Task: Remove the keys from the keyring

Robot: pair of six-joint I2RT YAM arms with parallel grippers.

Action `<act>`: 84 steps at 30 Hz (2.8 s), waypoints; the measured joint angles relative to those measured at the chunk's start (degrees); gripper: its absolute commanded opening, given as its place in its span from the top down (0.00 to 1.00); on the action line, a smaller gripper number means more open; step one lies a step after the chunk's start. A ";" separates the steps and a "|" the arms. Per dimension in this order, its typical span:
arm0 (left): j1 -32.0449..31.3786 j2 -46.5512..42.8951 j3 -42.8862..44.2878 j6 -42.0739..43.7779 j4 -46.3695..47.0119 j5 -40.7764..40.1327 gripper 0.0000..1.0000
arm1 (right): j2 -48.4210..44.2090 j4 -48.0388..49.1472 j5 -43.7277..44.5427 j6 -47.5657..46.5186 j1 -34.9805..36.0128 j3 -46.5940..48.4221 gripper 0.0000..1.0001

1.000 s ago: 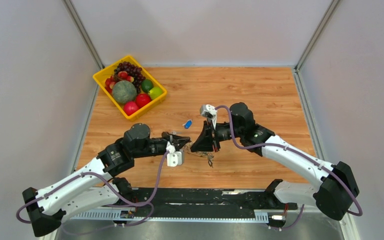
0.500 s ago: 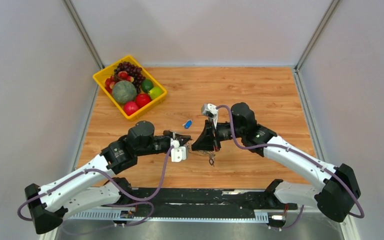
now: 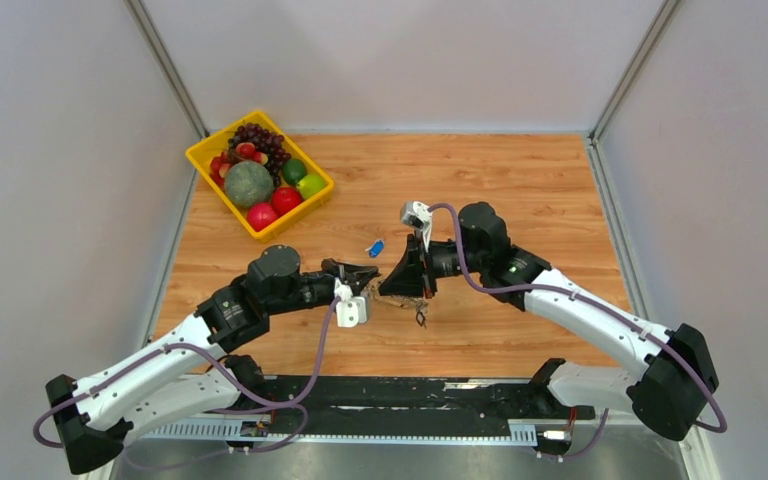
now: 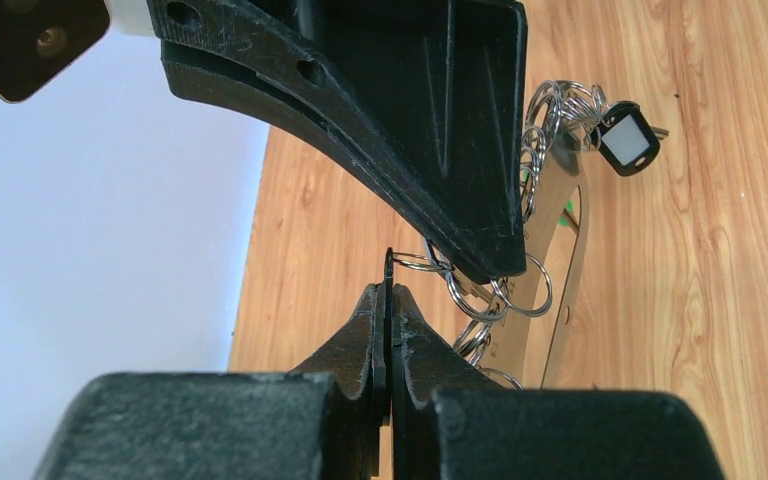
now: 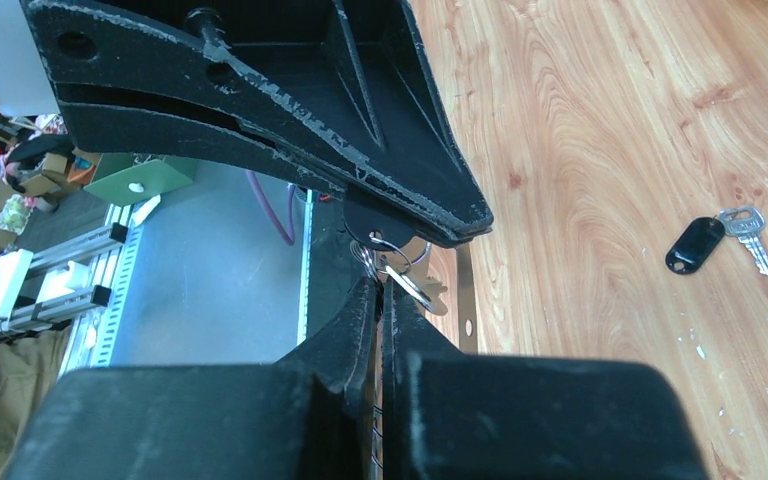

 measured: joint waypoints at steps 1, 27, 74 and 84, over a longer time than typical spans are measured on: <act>0.00 -0.04 -0.11 0.17 0.07 -0.07 1.00 | 0.11 0.00 0.22 0.17 -0.02 0.02 1.00; 0.00 -0.26 -1.07 1.46 0.55 -0.52 1.00 | 0.63 0.33 1.31 0.61 -1.40 0.24 0.25; 1.05 27.47 30.88 -37.40 -26.29 -18.71 1.00 | -15.32 0.66 25.59 10.12 -5.62 -11.78 0.24; 1.51 29.62 36.30 -46.88 -29.31 -14.60 1.00 | -19.61 4.52 23.12 3.80 1.86 -13.20 0.20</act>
